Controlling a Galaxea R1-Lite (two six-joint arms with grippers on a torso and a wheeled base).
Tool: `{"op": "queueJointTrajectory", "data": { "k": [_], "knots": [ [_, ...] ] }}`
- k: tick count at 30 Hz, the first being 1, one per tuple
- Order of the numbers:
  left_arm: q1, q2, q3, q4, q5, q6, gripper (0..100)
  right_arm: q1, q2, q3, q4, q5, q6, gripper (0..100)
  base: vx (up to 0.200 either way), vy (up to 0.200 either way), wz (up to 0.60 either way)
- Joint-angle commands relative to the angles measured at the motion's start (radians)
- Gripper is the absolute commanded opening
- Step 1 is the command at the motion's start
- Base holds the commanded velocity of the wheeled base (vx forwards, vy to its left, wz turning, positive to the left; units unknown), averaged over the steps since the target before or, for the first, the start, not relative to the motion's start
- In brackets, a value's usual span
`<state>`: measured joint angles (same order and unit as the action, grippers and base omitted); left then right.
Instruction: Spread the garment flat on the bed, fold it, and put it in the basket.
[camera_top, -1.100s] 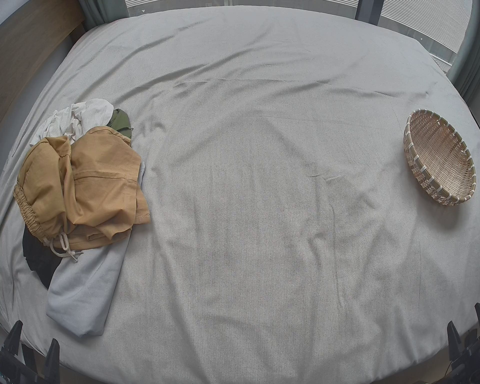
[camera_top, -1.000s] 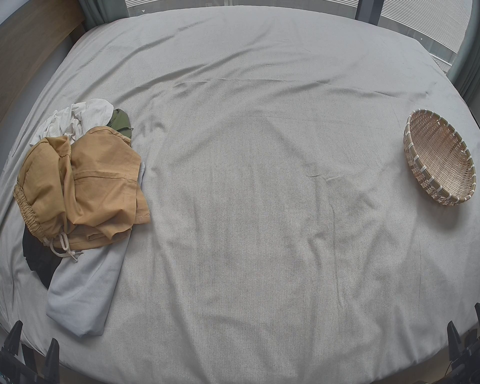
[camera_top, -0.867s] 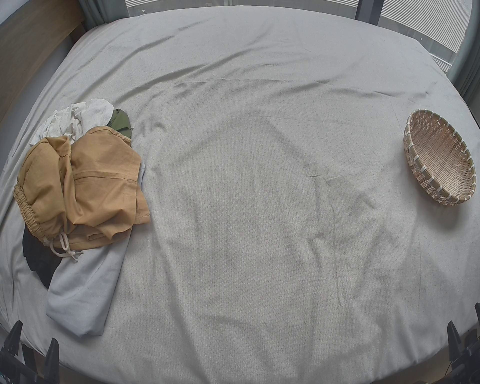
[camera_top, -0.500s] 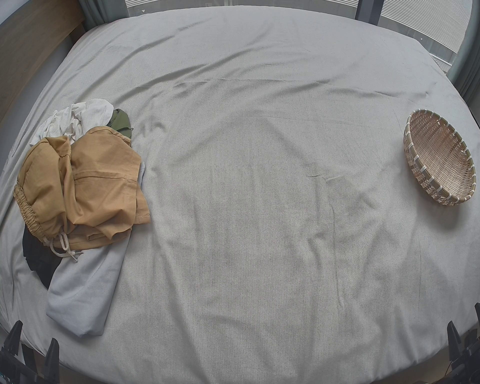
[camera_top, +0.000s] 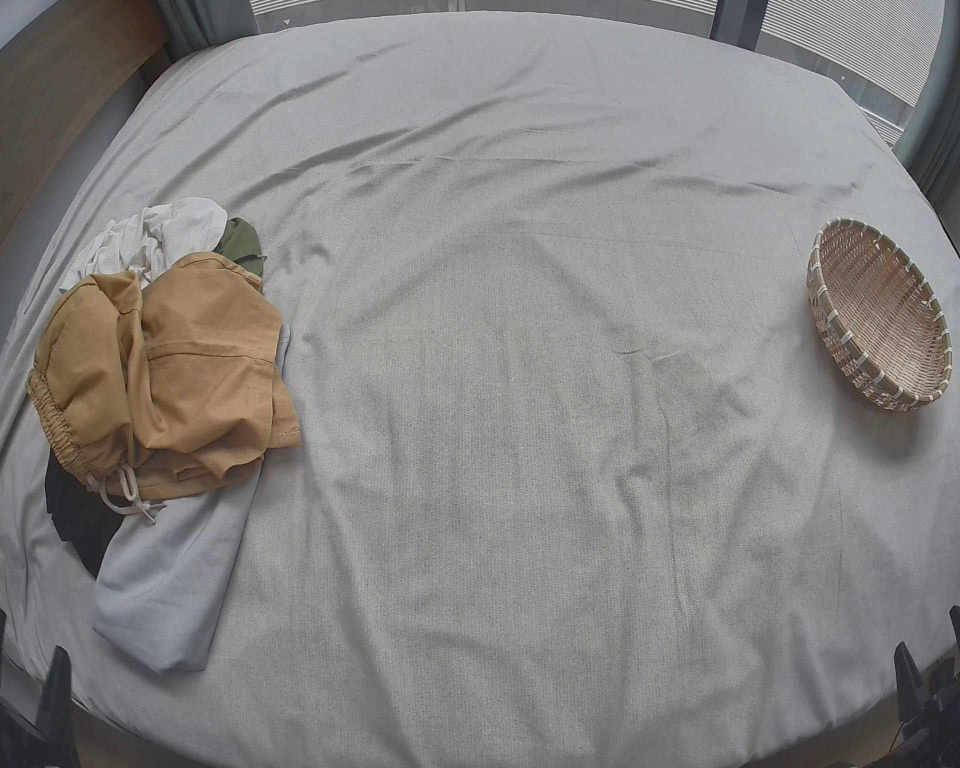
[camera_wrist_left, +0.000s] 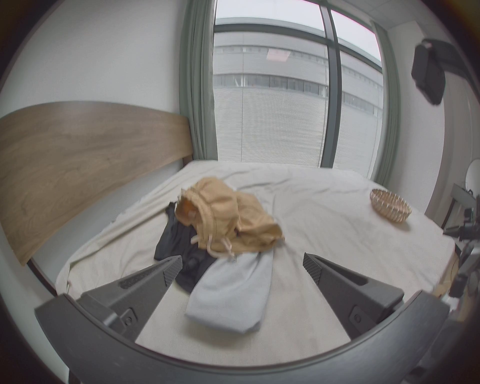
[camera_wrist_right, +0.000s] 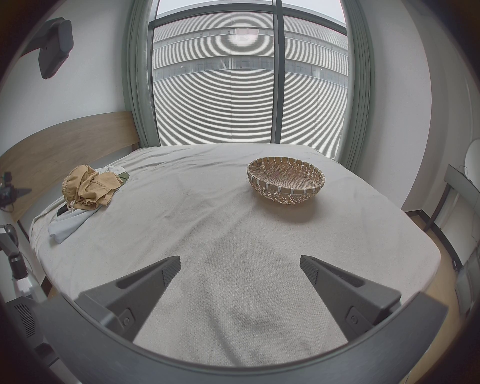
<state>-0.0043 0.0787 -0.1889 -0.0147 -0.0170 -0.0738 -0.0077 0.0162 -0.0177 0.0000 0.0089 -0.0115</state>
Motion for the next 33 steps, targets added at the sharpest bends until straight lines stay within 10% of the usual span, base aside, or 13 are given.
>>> {"op": "queueJointTrajectory", "data": {
  "k": [1, 10, 16, 28, 33],
  "knots": [
    [-0.049, 0.236, -0.118, -0.007, -0.116, -0.119, 100, 0.0, -0.015, 0.018, 0.0, 0.0, -0.001, 100, 0.0, 0.0, 0.0],
    [-0.034, 0.613, -0.34, -0.145, -0.116, -0.393, 100, 0.0, -0.015, 0.018, 0.0, 0.0, -0.001, 100, 0.0, 0.0, 0.0],
    [0.201, 0.803, -0.406, -0.254, -0.127, -0.416, 100, 0.0, -0.016, 0.018, 0.0, 0.0, -0.001, 100, 0.0, 0.0, 0.0],
    [0.635, 0.94, -0.408, -0.34, -0.485, -0.417, 100, 0.0, -0.016, 0.018, 0.0, 0.0, -0.001, 100, 0.0, 0.0, 0.0],
    [0.702, 0.978, -0.409, -0.34, -0.569, -0.419, 100, 0.0, -0.016, 0.018, 0.0, 0.0, -0.001, 100, 0.0, 0.0, 0.0]
  ]
}}
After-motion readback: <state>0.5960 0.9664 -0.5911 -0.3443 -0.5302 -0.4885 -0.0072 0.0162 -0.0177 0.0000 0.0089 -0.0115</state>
